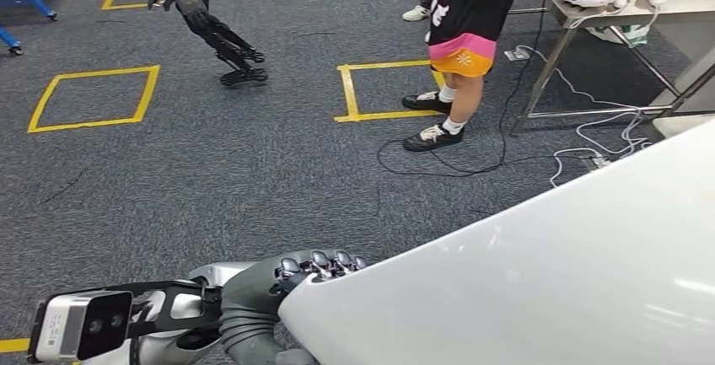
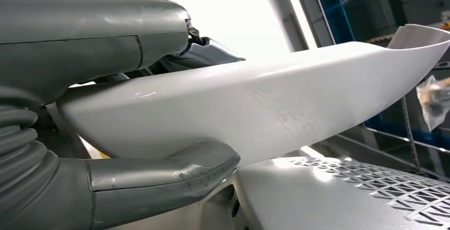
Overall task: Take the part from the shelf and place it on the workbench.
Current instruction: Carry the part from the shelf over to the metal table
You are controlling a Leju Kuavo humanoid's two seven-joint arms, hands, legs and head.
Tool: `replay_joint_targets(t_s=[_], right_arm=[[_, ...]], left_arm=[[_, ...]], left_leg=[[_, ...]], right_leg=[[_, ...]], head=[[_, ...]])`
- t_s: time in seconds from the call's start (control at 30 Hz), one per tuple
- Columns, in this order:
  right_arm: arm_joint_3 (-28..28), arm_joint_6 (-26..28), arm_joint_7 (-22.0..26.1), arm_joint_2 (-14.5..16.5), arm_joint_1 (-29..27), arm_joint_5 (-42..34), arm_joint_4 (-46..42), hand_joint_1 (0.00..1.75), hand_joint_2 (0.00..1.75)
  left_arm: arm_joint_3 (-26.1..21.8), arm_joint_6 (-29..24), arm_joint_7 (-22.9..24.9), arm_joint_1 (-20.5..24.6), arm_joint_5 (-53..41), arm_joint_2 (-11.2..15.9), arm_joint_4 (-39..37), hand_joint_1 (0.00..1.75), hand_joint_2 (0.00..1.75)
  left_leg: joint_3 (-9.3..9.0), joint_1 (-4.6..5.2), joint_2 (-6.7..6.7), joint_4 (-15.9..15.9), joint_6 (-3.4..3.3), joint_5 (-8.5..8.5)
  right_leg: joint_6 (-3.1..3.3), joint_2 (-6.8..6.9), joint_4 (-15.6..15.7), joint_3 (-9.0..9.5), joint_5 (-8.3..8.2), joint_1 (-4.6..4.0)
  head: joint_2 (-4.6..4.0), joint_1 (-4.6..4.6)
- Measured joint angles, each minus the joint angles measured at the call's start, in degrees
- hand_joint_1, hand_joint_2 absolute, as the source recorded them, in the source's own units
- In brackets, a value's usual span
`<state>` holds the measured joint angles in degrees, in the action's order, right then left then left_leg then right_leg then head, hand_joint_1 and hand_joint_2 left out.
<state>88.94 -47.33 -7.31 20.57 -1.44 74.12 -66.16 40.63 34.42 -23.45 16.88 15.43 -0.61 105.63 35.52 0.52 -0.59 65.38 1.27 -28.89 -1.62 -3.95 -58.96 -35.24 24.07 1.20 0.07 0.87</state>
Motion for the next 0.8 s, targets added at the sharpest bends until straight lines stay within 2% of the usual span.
replay_joint_targets(t_s=[0.03,0.07,0.1,0.17,0.23,0.27,0.33,0.37,0.4,0.43,0.5,0.57,0.6,0.67,0.7,0.77,0.8], right_arm=[[0.00,-0.02,-0.13,0.00,0.04,-0.10,0.00,0.00,0.00],[0.00,-0.03,-0.27,0.00,0.06,-0.24,-0.02,0.00,0.00],[0.02,-0.04,-0.39,0.00,-0.03,-0.38,-0.04,0.00,0.00],[0.12,-0.13,-0.55,0.01,-0.34,-0.55,-0.10,0.00,0.00],[0.28,-0.25,-0.68,0.04,-0.54,-0.97,-0.11,0.00,0.00],[0.33,-0.36,-0.80,0.04,-0.52,-1.27,-0.11,0.00,0.00],[0.33,-0.61,-1.11,0.03,-0.44,-1.75,-0.11,0.00,0.00],[0.33,-0.75,-1.24,0.03,-0.44,-1.79,-0.11,0.00,0.00],[0.33,-0.85,-1.32,0.04,-0.48,-1.79,-0.11,0.00,0.00],[0.34,-0.91,-1.37,0.04,-0.56,-1.79,-0.11,0.00,0.00],[0.35,-0.92,-1.41,0.03,-0.64,-1.74,-0.12,0.00,0.00],[0.33,-0.97,-1.44,0.03,-0.50,-1.45,-0.12,0.00,0.00],[0.32,-0.94,-1.55,0.04,-0.43,-1.31,-0.11,0.00,0.00],[0.36,-0.72,-1.91,0.04,-0.46,-1.17,-0.03,0.00,0.00],[0.40,-0.59,-2.10,0.05,-0.52,-1.11,0.04,0.00,0.00],[0.45,-0.57,-2.25,0.08,-0.51,-0.73,0.26,0.00,0.00],[0.45,-0.68,-2.17,0.09,-0.40,-0.39,0.34,0.00,0.00]], left_arm=[[0.00,-0.01,0.00,0.03,0.00,0.01,0.00,1.75,1.75],[0.00,-0.06,0.00,0.04,0.00,0.02,-0.01,1.75,1.75],[0.01,-0.11,0.02,0.04,0.02,0.03,-0.02,1.75,1.75],[0.02,-0.15,0.11,0.05,0.32,0.07,-0.05,1.75,1.75],[0.05,-0.11,0.43,0.10,0.74,0.07,-0.09,1.75,1.75],[0.06,-0.17,0.64,0.07,0.79,0.10,-0.12,1.75,1.75],[0.08,-0.44,1.05,-0.02,0.62,0.24,-0.25,1.75,1.75],[0.10,-0.54,1.17,-0.09,0.55,0.32,-0.33,1.75,1.75],[0.11,-0.59,1.24,-0.12,0.52,0.39,-0.42,1.75,1.75],[0.13,-0.62,1.26,-0.15,0.52,0.43,-0.49,1.75,1.75],[0.13,-0.67,1.25,-0.15,0.54,0.46,-0.56,1.75,1.75],[0.11,-0.80,1.32,-0.12,0.63,0.47,-0.57,1.75,1.75],[0.10,-0.97,1.43,-0.10,0.67,0.47,-0.59,1.75,1.75],[0.09,-1.26,1.80,-0.03,0.98,0.45,-0.66,1.75,1.75],[0.09,-1.24,2.11,0.07,1.30,0.45,-0.69,1.75,1.75],[0.10,-0.85,2.64,0.33,1.89,0.57,-0.74,1.75,1.75],[0.10,-0.64,2.68,0.42,1.92,0.71,-0.79,1.75,1.75]], left_leg=[[-1.77,-0.15,-1.12,-3.78,-0.14,1.51],[-2.92,-0.24,-2.07,-6.36,-0.22,2.31],[-3.42,-0.25,-2.72,-7.65,-0.35,2.47],[-3.43,-0.15,-2.20,-8.16,-0.87,2.56],[-3.50,-0.21,-1.17,-8.51,-1.62,2.90],[-3.55,-0.26,-0.56,-8.67,-1.91,3.00],[-3.54,-0.10,0.60,-8.65,-2.15,2.95],[-3.55,-0.01,1.19,-8.64,-2.19,2.93],[-3.56,0.05,1.77,-8.63,-2.22,2.90],[-3.60,0.10,2.29,-8.62,-2.23,2.87],[-3.81,0.17,3.23,-8.59,-2.09,2.71],[-3.98,0.49,4.03,-8.45,-1.67,2.45],[-4.02,0.63,4.39,-8.40,-1.43,2.38],[-4.05,0.63,5.05,-8.46,-0.93,2.36],[-4.02,0.54,4.86,-8.34,-0.58,2.16],[-2.87,0.32,3.39,-5.68,0.13,0.18],[-1.43,0.19,2.41,-2.61,0.40,-1.58]], right_leg=[[-0.22,-0.59,-0.13,-0.12,-0.06,-0.04],[-0.52,-1.09,-0.18,-0.34,-0.17,-0.03],[-0.87,-1.52,-0.13,-0.57,-0.32,0.02],[-1.64,-2.21,0.18,-0.95,-0.66,0.25],[-2.07,-0.84,-1.29,-1.84,0.36,0.19],[-2.19,0.42,-3.72,-2.98,1.82,0.07],[-2.37,2.61,-11.25,-6.34,5.68,-0.14],[-2.45,3.03,-14.52,-7.73,6.96,-0.15],[-2.48,3.25,-16.03,-8.25,7.24,-0.15],[-2.46,3.44,-15.20,-7.57,6.46,-0.16],[-2.31,4.56,-7.98,-3.31,3.13,-0.20],[-1.87,6.03,-1.52,0.40,1.14,-0.43],[-1.58,6.36,-0.21,1.06,0.92,-0.57],[-0.88,5.57,0.08,0.86,0.81,-0.71],[-0.58,5.14,0.16,0.79,0.70,-0.67],[0.01,4.28,0.36,0.74,0.42,-0.41],[0.19,3.80,0.38,0.68,0.34,-0.31]], head=[[0.00,-0.01],[0.00,0.01],[0.00,-0.01],[0.00,0.01],[0.00,0.11],[0.00,0.19],[0.00,0.29],[0.00,0.29],[0.00,0.30],[0.00,0.30],[0.00,0.31],[0.00,0.25],[0.00,0.21],[0.00,0.17],[0.00,0.19],[0.00,0.15],[0.00,0.13]])
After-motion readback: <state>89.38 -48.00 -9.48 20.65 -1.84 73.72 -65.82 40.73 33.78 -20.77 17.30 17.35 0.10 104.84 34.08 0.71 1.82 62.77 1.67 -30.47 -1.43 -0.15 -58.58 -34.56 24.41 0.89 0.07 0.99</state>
